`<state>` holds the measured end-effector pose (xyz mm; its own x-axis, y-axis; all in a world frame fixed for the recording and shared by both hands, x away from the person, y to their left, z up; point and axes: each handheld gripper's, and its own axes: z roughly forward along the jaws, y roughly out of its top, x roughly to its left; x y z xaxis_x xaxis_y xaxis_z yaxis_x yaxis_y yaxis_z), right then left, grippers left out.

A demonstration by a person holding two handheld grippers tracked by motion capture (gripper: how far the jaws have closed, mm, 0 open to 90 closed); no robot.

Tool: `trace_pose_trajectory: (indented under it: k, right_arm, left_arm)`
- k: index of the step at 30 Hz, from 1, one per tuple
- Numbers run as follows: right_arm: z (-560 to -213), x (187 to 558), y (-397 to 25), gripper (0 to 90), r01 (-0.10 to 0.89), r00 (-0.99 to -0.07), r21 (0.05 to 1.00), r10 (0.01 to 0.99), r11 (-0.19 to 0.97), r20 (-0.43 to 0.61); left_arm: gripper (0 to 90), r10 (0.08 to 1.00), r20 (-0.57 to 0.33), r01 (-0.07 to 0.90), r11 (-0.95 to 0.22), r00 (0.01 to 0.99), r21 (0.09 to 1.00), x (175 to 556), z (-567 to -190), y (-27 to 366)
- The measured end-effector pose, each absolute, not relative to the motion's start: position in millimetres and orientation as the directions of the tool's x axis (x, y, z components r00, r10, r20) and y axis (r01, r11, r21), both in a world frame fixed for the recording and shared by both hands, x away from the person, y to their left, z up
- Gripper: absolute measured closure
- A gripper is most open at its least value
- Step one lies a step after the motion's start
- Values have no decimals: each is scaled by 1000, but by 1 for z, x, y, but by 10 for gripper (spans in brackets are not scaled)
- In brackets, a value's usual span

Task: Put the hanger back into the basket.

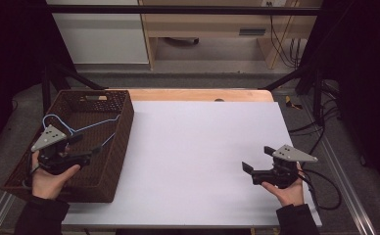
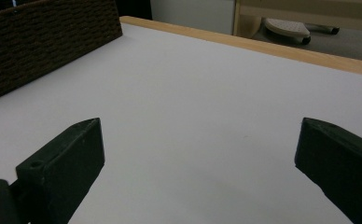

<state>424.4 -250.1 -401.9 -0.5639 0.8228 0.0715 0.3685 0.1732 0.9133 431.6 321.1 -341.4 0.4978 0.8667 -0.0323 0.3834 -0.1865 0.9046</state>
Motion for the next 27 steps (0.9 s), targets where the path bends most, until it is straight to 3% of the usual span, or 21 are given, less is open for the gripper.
trace_pose_trajectory:
  k: [13, 27]
  right_arm:
    - [-400, 423, -252, 18, 354, -567, 920, 821, 167, 69]
    - [-399, 421, -254, 18, 346, -568, 924, 820, 161, 70]
  left_arm:
    - [102, 785, -28, 330, -228, 618, 916, 419, -366, 272]
    - [91, 768, -28, 323, -235, 640, 917, 415, -376, 266]
